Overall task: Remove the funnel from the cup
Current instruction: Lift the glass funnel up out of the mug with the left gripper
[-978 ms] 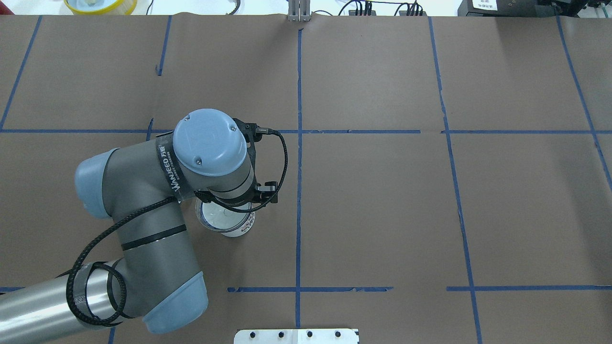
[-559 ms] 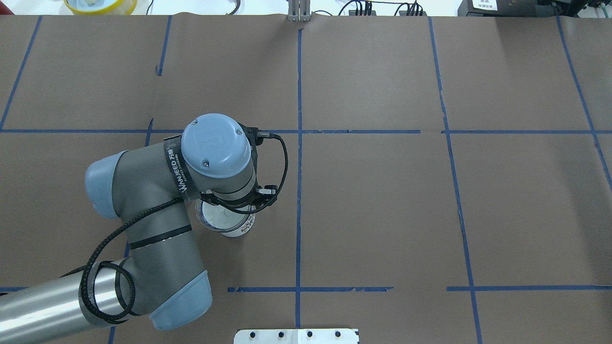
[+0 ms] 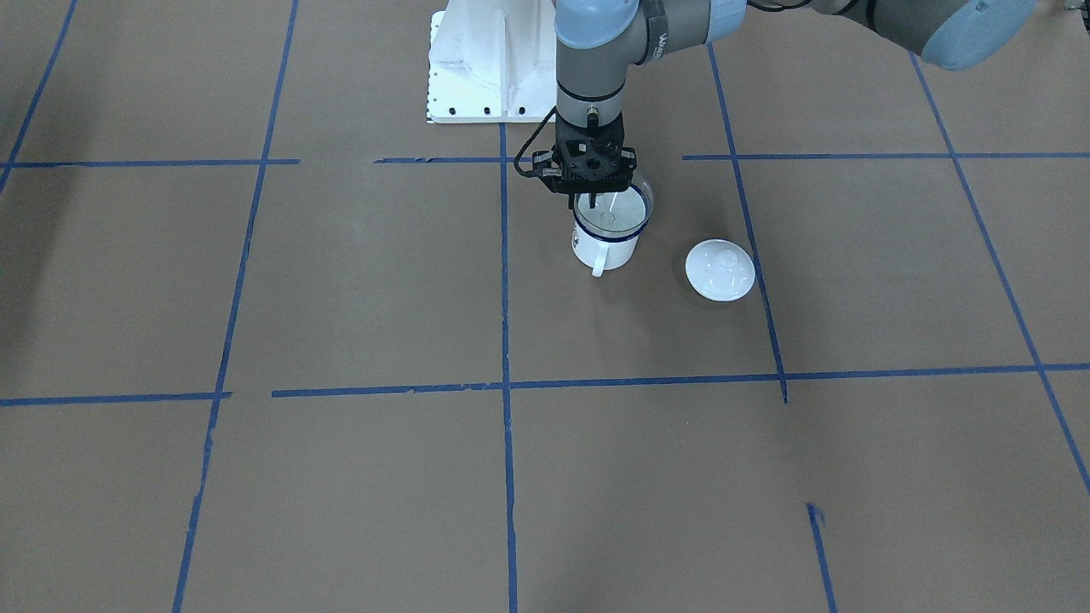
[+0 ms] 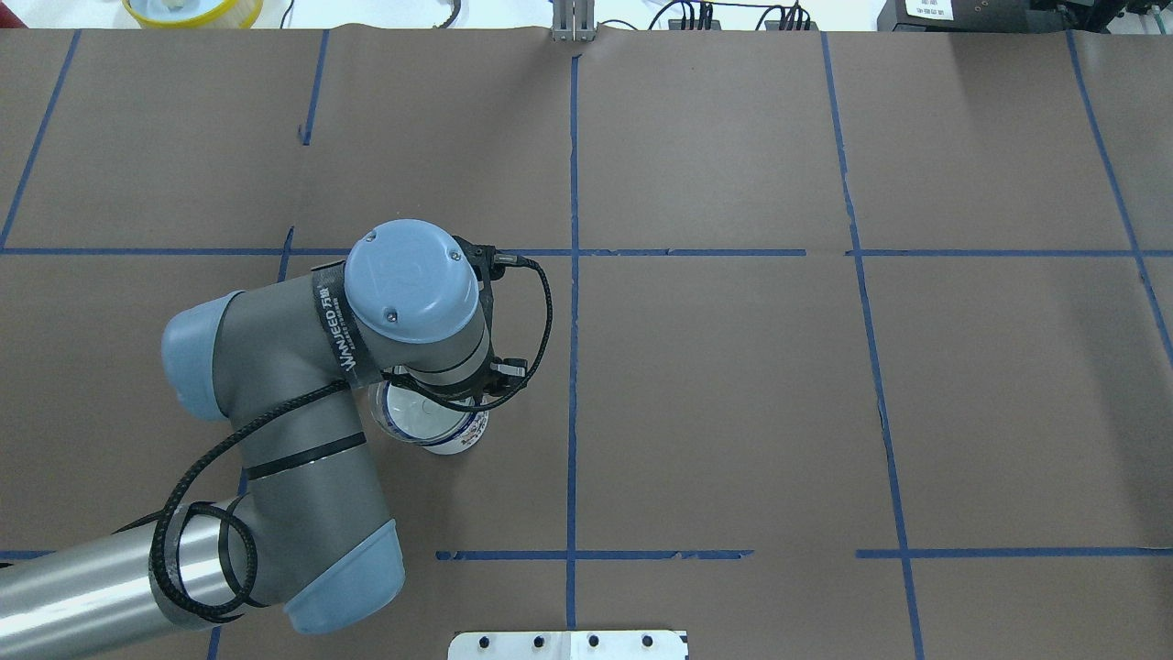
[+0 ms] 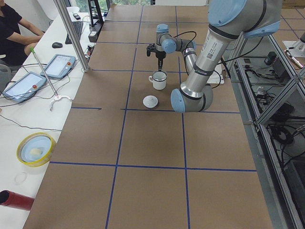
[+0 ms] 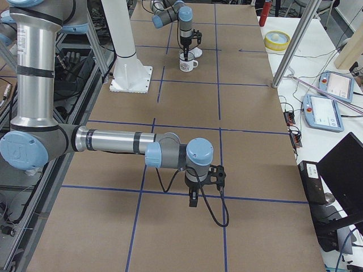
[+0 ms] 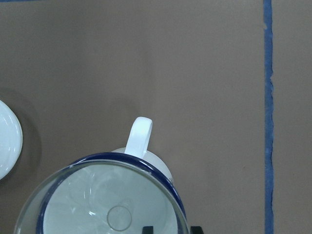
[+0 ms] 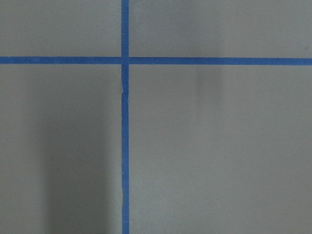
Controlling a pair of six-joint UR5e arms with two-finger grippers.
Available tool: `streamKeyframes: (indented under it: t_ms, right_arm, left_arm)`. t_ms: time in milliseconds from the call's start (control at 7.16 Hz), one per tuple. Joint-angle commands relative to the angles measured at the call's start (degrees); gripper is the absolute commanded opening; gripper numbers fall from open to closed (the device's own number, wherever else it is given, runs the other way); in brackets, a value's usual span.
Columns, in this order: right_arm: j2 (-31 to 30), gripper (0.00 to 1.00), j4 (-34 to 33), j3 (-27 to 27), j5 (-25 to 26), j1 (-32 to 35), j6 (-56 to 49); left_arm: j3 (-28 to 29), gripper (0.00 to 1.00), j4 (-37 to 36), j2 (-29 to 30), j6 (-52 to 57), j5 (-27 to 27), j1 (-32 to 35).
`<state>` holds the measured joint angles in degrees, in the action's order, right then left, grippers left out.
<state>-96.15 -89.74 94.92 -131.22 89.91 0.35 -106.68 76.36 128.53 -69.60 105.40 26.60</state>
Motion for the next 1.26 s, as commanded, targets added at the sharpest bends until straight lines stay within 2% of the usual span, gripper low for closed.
streamKeyframes:
  t_ms: [0,279,559,978,1117]
  right_arm:
    - [0.0,1.00,0.0,0.0,0.0,0.0,0.0]
    - [0.0,1.00,0.0,0.0,0.0,0.0,0.0]
    - [0.0,1.00,0.0,0.0,0.0,0.0,0.0]
    - [0.0,1.00,0.0,0.0,0.0,0.0,0.0]
    - [0.0,1.00,0.0,0.0,0.0,0.0,0.0]
  left_arm:
    - [-2.8,0.00,-0.5,0.0,0.2,0.1,0.2]
    - [-8.8,0.00,-7.1,0.3,0.5,0.1,2.4]
    - [-12.3,0.00,-10.9,0.8,0.5,0.1,4.3]
    - [-12.6,0.00,-9.8,2.0,-2.1,0.0,9.8]
    - [-10.6,0.00,-2.7,0.9,-8.5,-1.2,11.9]
